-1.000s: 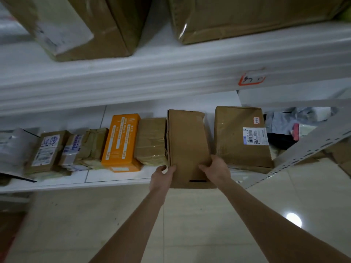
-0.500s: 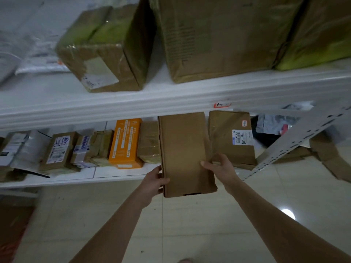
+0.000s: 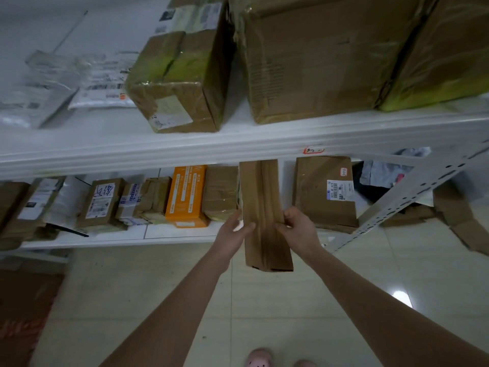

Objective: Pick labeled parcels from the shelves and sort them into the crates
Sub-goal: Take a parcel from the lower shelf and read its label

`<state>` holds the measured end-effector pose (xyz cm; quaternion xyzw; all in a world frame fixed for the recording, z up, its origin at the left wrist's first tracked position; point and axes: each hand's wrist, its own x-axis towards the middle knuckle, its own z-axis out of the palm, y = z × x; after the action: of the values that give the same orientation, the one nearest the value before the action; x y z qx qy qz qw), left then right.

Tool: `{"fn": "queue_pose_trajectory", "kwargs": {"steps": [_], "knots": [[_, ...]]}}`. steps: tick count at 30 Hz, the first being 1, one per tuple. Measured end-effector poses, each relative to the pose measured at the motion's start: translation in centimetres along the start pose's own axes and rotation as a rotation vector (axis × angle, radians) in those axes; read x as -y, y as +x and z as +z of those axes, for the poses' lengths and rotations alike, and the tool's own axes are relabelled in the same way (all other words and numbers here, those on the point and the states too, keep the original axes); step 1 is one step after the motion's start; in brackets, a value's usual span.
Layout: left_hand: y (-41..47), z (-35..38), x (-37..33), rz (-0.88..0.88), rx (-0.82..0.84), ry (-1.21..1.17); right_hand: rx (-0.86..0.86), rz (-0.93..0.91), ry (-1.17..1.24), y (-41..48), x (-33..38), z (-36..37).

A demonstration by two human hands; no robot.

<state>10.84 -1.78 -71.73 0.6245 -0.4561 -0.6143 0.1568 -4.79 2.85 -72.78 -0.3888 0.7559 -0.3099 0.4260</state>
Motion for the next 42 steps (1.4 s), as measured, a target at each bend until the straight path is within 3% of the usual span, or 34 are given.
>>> {"fn": "queue_pose_trajectory", "kwargs": {"steps": [3,7,13,19,23,27,31,35,40,42], "knots": [[-0.5,0.2,-0.8,-0.086,0.131,-0.191,0.114,-0.084,0.053,-1.4,0.8,1.7],[-0.4,-0.9,0.1,-0.065,0.088,-0.208,0.251,-0.108,0.075,-2.8,1.5,2.5],[-0.7,-1.8,0.5,-0.082,0.048,-0.227,0.299,-0.144,0.040,-3.5,1.5,2.3],[-1.3,-3.0,0.2,-0.128,0.079,-0.256,0.011,0.026,-0.165,-1.6,-0.5,0.5],[-1.5,-3.1,0.0,-0.098,0.127,-0.131,-0.031,0.109,-0.226,-1.0,-1.1,-0.8],[-1.7,-2.9,-0.2,-0.124,0.144,-0.129,-0.005,0.249,-0.055,-0.8,-1.4,-1.4],[-1.6,-3.2,-0.7,-0.163,0.168,-0.137,0.212,0.538,0.376,-1.2,-2.2,-2.5],[-1.2,-3.7,-1.0,-0.189,0.214,-0.144,0.339,0.570,0.502,-1.8,-2.5,-3.3],[-1.2,-5.5,-0.1,-0.269,0.062,-0.242,0.241,0.569,0.757,-1.6,-2.2,-2.9],[-1.8,-5.4,0.8,-0.323,0.084,-0.203,0.182,0.572,0.860,-1.5,-1.8,-2.2]]}}
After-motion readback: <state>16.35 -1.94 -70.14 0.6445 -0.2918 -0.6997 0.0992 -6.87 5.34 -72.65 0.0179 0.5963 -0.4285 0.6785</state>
